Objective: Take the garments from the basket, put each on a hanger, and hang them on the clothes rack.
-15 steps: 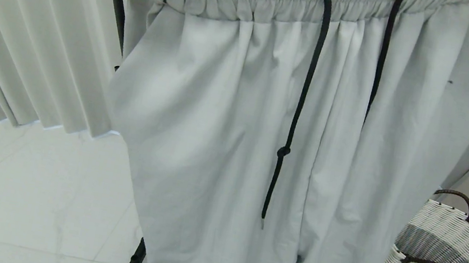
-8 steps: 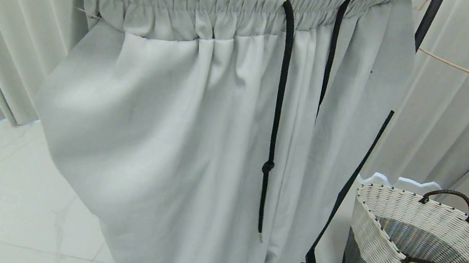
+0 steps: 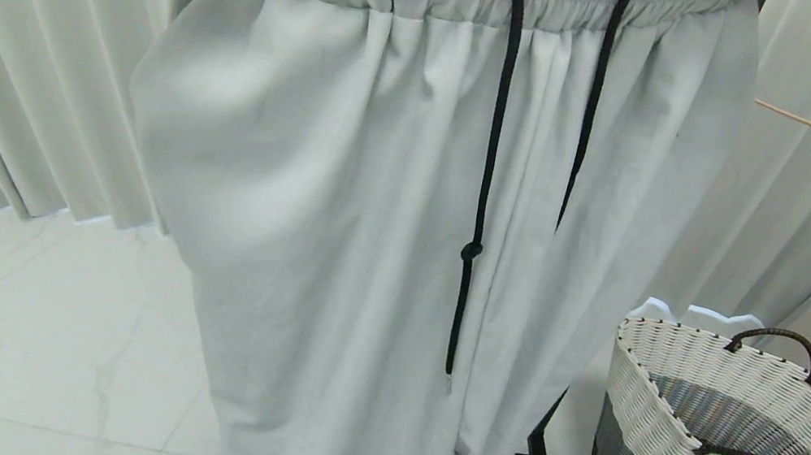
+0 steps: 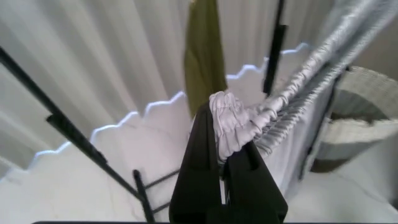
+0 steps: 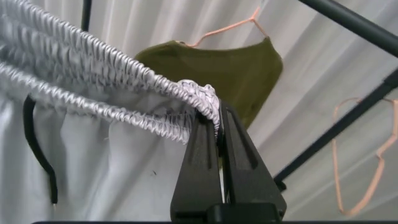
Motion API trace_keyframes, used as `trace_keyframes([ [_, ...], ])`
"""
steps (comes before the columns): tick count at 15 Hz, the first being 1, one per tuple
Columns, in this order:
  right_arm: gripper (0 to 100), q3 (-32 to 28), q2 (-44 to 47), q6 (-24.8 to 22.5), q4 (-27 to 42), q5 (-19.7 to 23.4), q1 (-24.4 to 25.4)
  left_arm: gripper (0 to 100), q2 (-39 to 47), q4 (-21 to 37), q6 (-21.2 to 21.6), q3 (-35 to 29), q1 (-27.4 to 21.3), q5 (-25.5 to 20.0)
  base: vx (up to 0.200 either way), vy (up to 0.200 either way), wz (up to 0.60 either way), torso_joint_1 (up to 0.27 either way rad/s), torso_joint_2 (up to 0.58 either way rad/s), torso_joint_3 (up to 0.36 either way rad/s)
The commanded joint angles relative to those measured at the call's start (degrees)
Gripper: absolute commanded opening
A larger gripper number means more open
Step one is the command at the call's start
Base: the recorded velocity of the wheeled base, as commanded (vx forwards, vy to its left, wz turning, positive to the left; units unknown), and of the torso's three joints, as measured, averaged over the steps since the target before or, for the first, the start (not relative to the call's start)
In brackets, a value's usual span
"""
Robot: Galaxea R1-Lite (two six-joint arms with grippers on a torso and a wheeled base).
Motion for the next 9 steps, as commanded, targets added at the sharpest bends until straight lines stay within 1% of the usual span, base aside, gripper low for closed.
trace_keyframes([
  [1, 0, 1.7, -3.8, 0.1, 2.9, 0.0, -0.1, 0, 5.2, -6.5, 1.6, 0.6, 1.0, 0.1, 0.000, 0.000, 0.00, 0.000, 0.00, 0.000],
  [2, 0, 2.5, -4.0, 0.1, 2.9, 0.0, -0.1, 0, 5.7, -6.5, 1.7, 0.8, 1.0, 0.1, 0.000, 0.000, 0.00, 0.000, 0.00, 0.000],
  [9, 0, 2.2, -3.8, 0.1, 2.7, 0.1, 0.0, 0, 6.1, -7.0, 1.7, 0.4, 1.1, 0.4, 0.000, 0.000, 0.00, 0.000, 0.00, 0.000],
])
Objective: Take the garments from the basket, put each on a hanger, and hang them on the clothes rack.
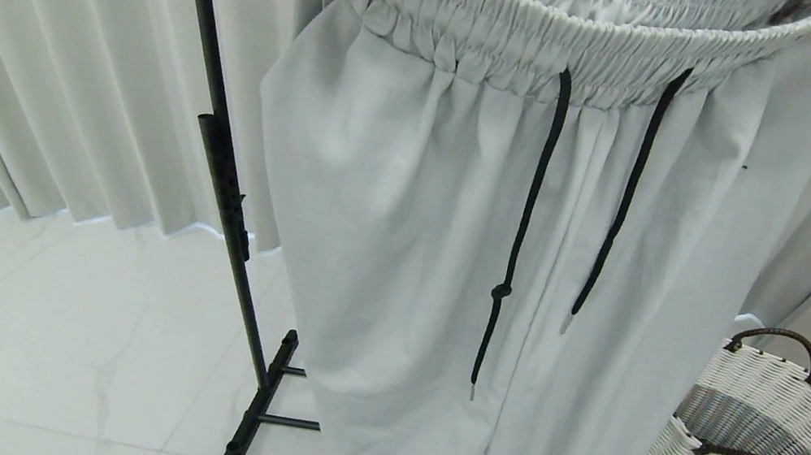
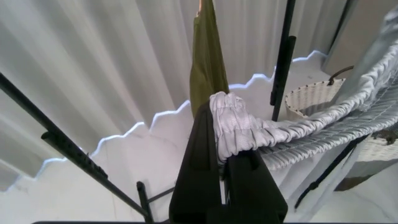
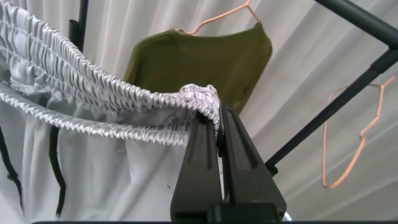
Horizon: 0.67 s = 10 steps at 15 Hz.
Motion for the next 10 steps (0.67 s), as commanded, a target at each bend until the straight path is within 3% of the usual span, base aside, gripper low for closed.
trace_keyframes([
  [1, 0, 0.0, -0.1, 0.0, 0.0, 0.1, 0.0, 0, 0.3, 0.0, 0.0, -0.1, 0.0, 0.1, 0.000, 0.000, 0.00, 0.000, 0.00, 0.000],
  [4, 0, 0.2, -0.1, 0.1, 0.2, 0.0, -0.1, 0, 0.2, 0.0, 0.0, -0.2, 0.0, 0.3, 0.000, 0.000, 0.00, 0.000, 0.00, 0.000],
  [5, 100, 0.3, -0.1, 0.1, 0.3, 0.0, -0.1, 0, 0.2, 0.0, 0.0, -0.2, 0.0, 0.3, 0.000, 0.000, 0.00, 0.000, 0.00, 0.000],
  [10, 100, 2.1, -1.2, 0.1, -0.1, -0.1, -0.1, 0, 0.4, -0.5, 0.0, -0.4, 0.7, 0.4, 0.000, 0.000, 0.00, 0.000, 0.00, 0.000],
])
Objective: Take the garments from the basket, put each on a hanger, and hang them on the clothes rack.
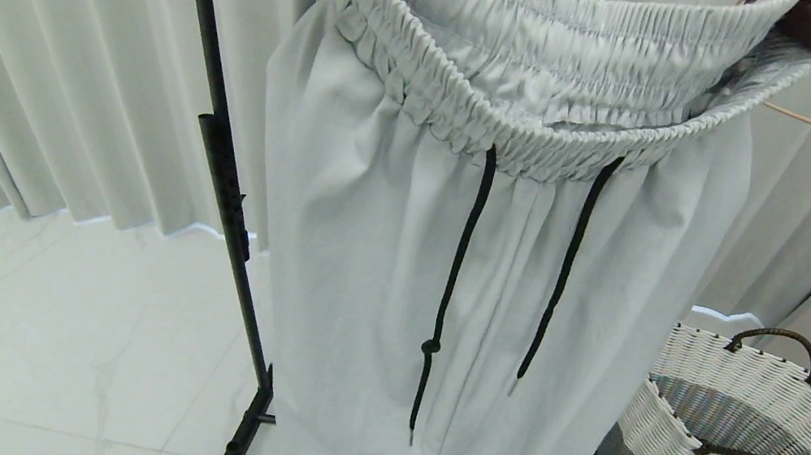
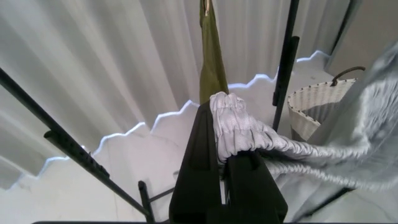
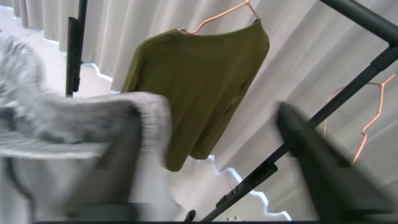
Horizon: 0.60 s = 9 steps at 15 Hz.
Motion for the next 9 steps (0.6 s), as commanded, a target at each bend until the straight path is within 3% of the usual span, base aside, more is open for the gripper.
trace_keyframes([
  [1, 100, 1.4, -1.2, 0.0, -0.1, 0.0, 0.0, 0, 0.4, -0.7, 0.0, 0.0, 1.6, 0.0, 0.000, 0.000, 0.00, 0.000, 0.00, 0.000],
  [5, 100, 2.9, -3.3, 0.2, 0.0, 0.5, 0.0, 0, 0.8, -2.8, 0.1, 0.0, 6.9, 3.1, 0.000, 0.000, 0.00, 0.000, 0.00, 0.000],
  [9, 100, 3.0, -4.1, 0.3, 0.2, 0.2, -1.0, 0, 0.7, -3.2, 0.2, 0.0, 7.6, 3.5, 0.000, 0.000, 0.00, 0.000, 0.00, 0.000],
])
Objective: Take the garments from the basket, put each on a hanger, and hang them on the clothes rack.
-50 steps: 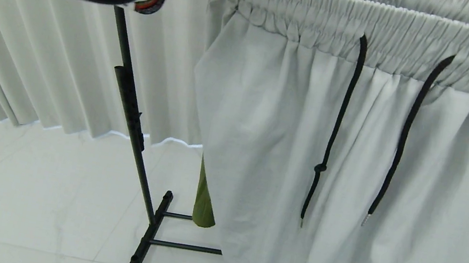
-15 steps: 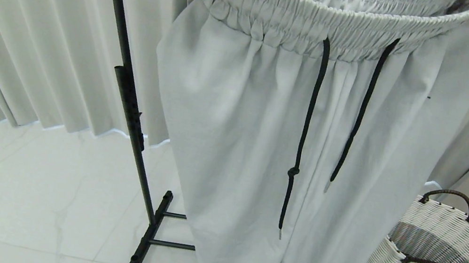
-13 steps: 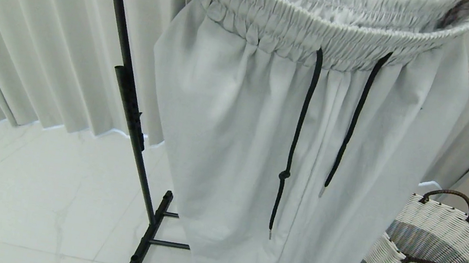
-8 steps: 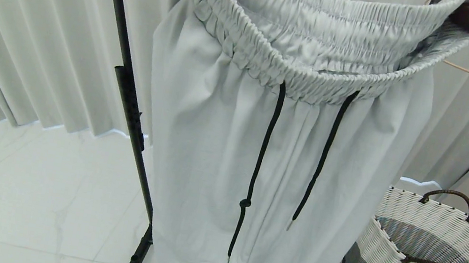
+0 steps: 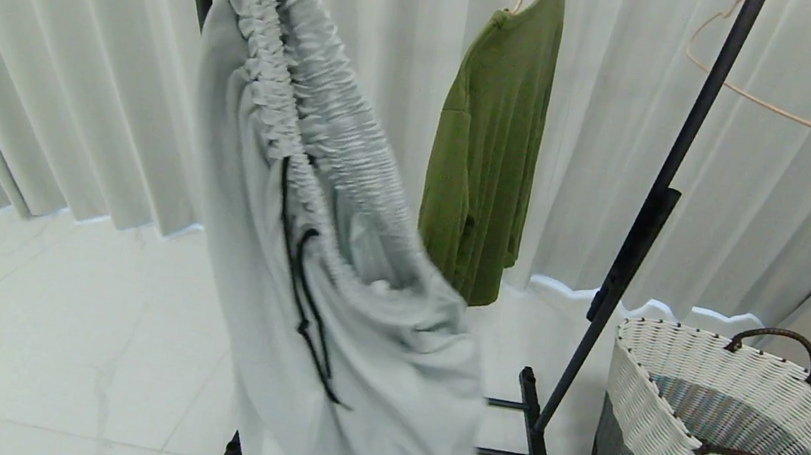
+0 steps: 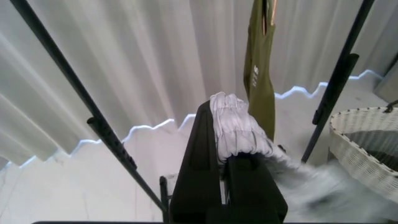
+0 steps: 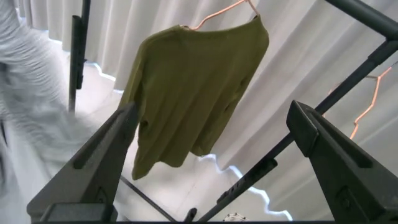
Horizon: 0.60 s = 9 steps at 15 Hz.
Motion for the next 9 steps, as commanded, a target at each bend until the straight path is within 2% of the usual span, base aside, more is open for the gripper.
trace_keyframes([
  [1, 100, 0.1, -0.8, 0.0, 0.6, -0.3, -3.6, 0, 0.0, 0.0, 0.0, 0.0, 0.2, 0.0, 0.000, 0.000, 0.00, 0.000, 0.00, 0.000],
  [3, 100, 0.9, -2.0, -0.5, 5.0, -0.4, -13.2, 0, -0.2, 0.0, 0.1, 0.0, 0.2, 0.0, 0.000, 0.000, 0.00, 0.000, 0.00, 0.000],
  [4, 100, 0.9, -3.4, -0.5, 10.0, -0.4, -20.1, 0, -0.4, 0.0, 0.5, 0.0, 0.2, 0.0, 0.000, 0.000, 0.00, 0.000, 0.00, 0.000],
  [6, 100, 1.4, -4.7, -0.6, 14.6, 0.2, -29.5, 0, -0.5, 0.0, 1.0, -0.1, 0.2, 0.0, 0.000, 0.000, 0.00, 0.000, 0.00, 0.000],
  [9, 100, 4.6, -5.9, -0.5, 14.1, -0.4, -36.2, 0, -0.5, 0.0, 1.2, 0.0, 0.2, 0.0, 0.000, 0.000, 0.00, 0.000, 0.00, 0.000],
])
